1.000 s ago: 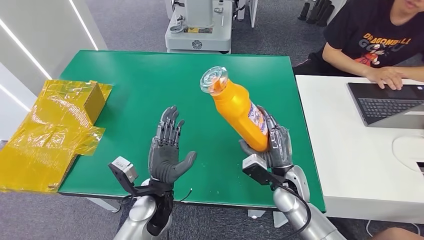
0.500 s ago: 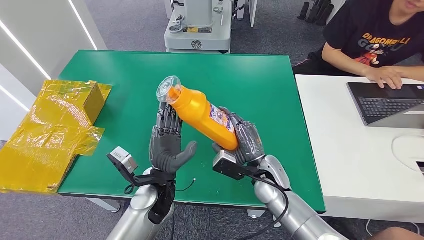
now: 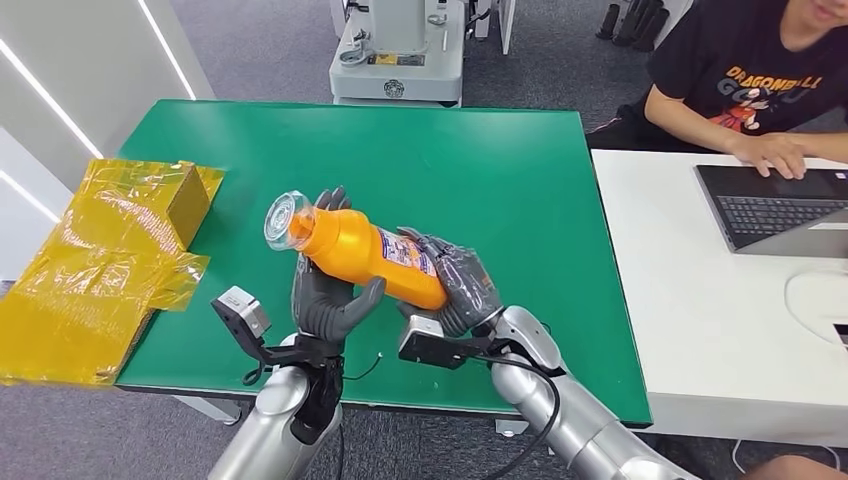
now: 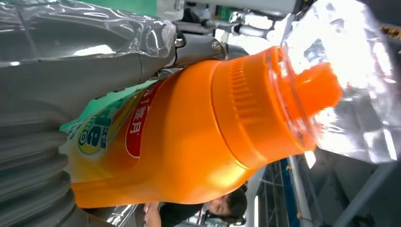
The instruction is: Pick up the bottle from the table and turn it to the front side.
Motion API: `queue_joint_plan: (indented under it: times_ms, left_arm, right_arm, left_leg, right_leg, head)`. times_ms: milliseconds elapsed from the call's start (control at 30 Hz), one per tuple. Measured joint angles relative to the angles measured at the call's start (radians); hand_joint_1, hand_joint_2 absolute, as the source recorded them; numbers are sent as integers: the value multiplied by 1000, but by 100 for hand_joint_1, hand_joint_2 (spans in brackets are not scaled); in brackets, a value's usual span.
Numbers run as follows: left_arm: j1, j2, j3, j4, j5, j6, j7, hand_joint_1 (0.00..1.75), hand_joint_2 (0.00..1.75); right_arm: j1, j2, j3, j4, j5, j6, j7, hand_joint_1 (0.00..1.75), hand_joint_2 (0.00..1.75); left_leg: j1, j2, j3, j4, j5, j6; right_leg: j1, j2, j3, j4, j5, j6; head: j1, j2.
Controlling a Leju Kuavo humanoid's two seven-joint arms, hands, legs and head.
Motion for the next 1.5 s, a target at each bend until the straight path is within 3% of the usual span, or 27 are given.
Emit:
queue_joint_plan:
  times_ms: [467, 1167, 1300, 1500]
  left_arm:
    - [49, 11, 41, 3, -17, 0, -1, 0, 175]
    - [43, 12, 56, 3, -56, 36, 14, 1, 175]
    - [42, 11, 56, 3, -66, 45, 11, 168, 175]
    - [38, 8, 56, 10, -87, 42, 31, 175, 175]
  right_arm:
    - [-58, 0, 45, 79, 23, 150, 9, 175, 175]
    - [-55, -11, 76, 84, 41, 189, 15, 175, 175]
    - [-56, -11, 76, 86, 41, 186, 8, 175, 175]
    - [-61, -11, 76, 96, 39, 163, 6, 175, 175]
  left_leg:
    - [0, 0, 0, 0, 0, 0]
    - [0, 1, 0, 0, 0, 0]
    - [0, 1, 0, 0, 0, 0]
    - [0, 1, 0, 0, 0, 0]
  right_leg:
    - [0, 1, -1, 0, 0, 0]
    - [0, 1, -1, 0, 0, 0]
    - [0, 1, -1, 0, 0, 0]
    - [0, 1, -1, 0, 0, 0]
  head:
    - [0, 0]
    - [0, 0]
    - [0, 0]
    - [0, 0]
